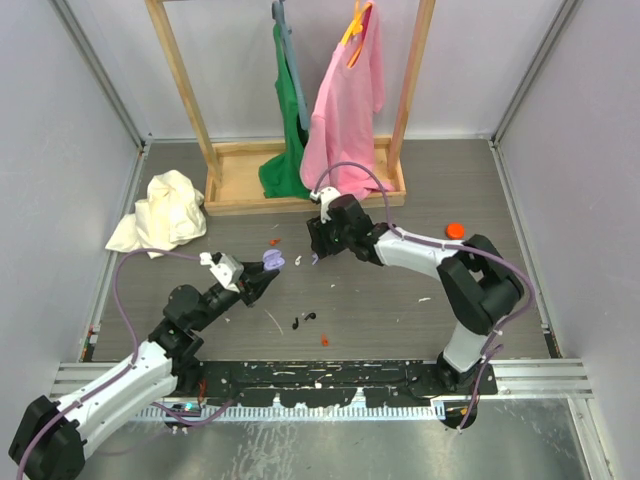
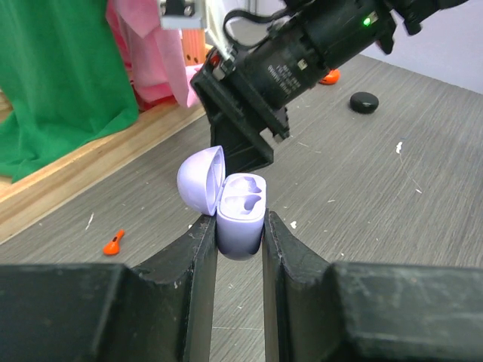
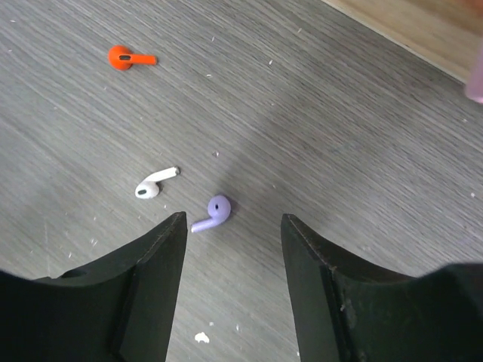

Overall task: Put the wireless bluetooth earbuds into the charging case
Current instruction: Pick up the earbud from the center of the board.

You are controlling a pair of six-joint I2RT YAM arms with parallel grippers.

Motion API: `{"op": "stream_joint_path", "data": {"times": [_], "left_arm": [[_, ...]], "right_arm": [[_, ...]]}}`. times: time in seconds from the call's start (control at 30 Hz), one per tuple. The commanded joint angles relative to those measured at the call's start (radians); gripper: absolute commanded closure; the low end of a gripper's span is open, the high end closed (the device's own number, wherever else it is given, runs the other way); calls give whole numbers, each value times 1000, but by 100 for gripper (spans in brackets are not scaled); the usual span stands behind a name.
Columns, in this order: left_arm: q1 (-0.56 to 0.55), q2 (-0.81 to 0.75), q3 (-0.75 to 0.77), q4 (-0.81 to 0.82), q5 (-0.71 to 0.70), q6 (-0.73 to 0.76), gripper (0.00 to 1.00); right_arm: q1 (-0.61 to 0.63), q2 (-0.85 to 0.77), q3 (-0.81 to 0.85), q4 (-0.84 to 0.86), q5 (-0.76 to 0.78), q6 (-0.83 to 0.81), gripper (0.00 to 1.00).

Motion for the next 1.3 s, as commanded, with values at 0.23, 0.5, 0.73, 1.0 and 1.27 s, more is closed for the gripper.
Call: {"op": "stream_joint_path", "data": {"times": [0.23, 0.5, 0.73, 1.0, 1.27], "left_arm": [[-2, -29, 0, 16, -57, 18, 100], [-1, -14, 6, 16, -47, 16, 100], [-2, -20, 5, 12, -49, 15, 100], [-2, -17, 5, 12, -48, 14, 100], [-2, 3, 9, 16, -33, 9, 100]], "right_arm": [[58, 204, 200, -104, 69, -25, 49], [75, 239, 216, -155, 108, -36, 59], [85, 238, 242, -237, 121, -48, 64], [88, 209, 241, -308, 151, -61, 78], [89, 148, 217, -421, 184, -51, 81]]}}
